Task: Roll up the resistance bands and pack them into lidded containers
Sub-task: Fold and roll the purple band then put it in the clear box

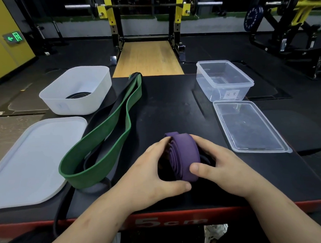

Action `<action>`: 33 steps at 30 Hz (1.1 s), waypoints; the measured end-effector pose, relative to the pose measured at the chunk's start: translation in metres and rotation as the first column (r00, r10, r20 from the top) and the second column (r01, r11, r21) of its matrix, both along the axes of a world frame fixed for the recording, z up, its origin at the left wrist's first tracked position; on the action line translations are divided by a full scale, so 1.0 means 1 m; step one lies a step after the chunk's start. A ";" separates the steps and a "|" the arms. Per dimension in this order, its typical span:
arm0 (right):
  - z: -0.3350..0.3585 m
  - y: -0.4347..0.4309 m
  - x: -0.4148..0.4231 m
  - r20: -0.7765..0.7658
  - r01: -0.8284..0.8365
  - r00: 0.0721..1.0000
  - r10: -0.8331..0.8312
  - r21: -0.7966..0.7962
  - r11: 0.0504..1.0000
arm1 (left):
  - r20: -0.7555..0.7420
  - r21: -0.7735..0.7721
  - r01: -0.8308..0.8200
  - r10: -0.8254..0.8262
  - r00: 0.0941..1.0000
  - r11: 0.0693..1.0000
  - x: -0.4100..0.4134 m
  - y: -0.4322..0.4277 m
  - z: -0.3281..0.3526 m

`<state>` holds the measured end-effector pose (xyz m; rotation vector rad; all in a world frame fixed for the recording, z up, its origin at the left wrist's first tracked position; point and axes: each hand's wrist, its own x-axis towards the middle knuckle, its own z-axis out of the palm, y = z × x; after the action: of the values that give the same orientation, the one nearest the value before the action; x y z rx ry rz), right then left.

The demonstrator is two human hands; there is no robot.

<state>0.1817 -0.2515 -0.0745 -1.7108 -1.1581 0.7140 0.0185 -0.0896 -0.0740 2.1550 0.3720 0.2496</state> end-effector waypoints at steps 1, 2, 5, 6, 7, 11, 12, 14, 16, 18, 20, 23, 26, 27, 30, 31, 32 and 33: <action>0.000 0.002 0.000 0.009 0.010 1.000 -0.010 0.000 1.000 | 0.002 0.006 -0.005 0.005 1.000 1.000 0.001 0.001 0.000; 0.000 0.004 -0.001 0.015 0.016 1.000 -0.016 -0.002 1.000 | 0.000 0.010 -0.008 0.008 1.000 1.000 0.001 0.002 0.000; -0.001 0.004 0.001 0.019 -0.002 1.000 0.002 -0.015 1.000 | 0.004 0.033 -0.036 0.036 0.999 0.999 -0.001 0.000 0.001; -0.002 0.003 0.003 0.031 -0.017 0.999 0.018 -0.019 1.000 | 0.006 0.047 -0.052 0.052 0.999 0.998 -0.001 -0.001 0.001; -0.001 0.002 0.005 0.046 -0.035 0.998 0.036 -0.026 0.999 | 0.009 0.058 -0.068 0.068 0.998 0.996 -0.002 -0.003 0.001; 0.001 0.007 0.006 0.102 -0.007 0.995 0.011 -0.046 0.999 | 0.025 0.067 -0.129 0.127 0.992 0.989 -0.002 -0.001 -0.003; 0.001 0.011 0.004 0.123 0.021 0.992 -0.014 -0.056 0.998 | 0.028 0.066 -0.144 0.142 0.989 0.987 -0.002 0.002 -0.003; 0.004 0.020 0.002 0.160 0.075 0.985 -0.060 -0.087 0.993 | 0.047 0.044 -0.142 0.140 0.989 0.989 0.000 0.007 -0.003; 0.007 0.029 0.001 0.178 0.128 0.979 -0.104 -0.127 0.984 | 0.055 0.006 -0.124 0.124 0.991 0.992 0.001 0.009 -0.002; 0.012 0.034 -0.001 0.146 0.152 0.981 -0.131 -0.140 0.978 | 0.054 -0.005 -0.099 0.099 0.994 0.995 0.001 0.010 -0.001; 0.013 0.036 0.000 0.106 0.168 0.982 -0.154 -0.137 0.976 | 0.045 0.011 -0.079 0.078 0.996 0.997 0.001 0.010 -0.002; 0.012 0.037 -0.001 0.087 0.208 0.976 -0.198 -0.131 0.969 | 0.037 0.036 -0.082 0.080 0.996 0.996 0.002 0.010 -0.004; 0.013 0.037 -0.002 0.061 0.208 0.977 -0.202 -0.116 0.971 | 0.053 0.044 -0.105 0.102 0.993 0.994 0.002 0.008 -0.006; 0.013 0.037 -0.002 0.031 0.199 0.980 -0.197 -0.101 0.975 | 0.062 0.049 -0.120 0.117 0.991 0.992 0.003 0.008 -0.006; 0.010 0.032 -0.004 -0.175 0.173 0.969 -0.172 -0.012 0.985 | 0.100 0.031 -0.163 0.159 0.982 0.986 0.002 0.013 -0.001; 0.006 0.030 -0.002 -0.246 0.147 0.960 -0.136 0.024 0.989 | 0.109 0.009 -0.149 0.147 0.983 0.989 0.001 0.015 0.002; 0.002 0.028 -0.001 -0.288 0.099 0.954 -0.080 0.050 0.994 | 0.110 -0.007 -0.129 0.129 0.985 0.992 -0.001 0.016 0.005; 0.000 0.025 0.000 -0.305 0.049 0.952 -0.027 0.066 0.997 | 0.102 -0.008 -0.114 0.114 0.988 0.993 -0.003 0.018 0.007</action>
<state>0.1818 -0.2268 -0.0742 -1.4956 -0.9227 0.8669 0.0157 -0.0718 -0.0669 2.1122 0.4364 0.4230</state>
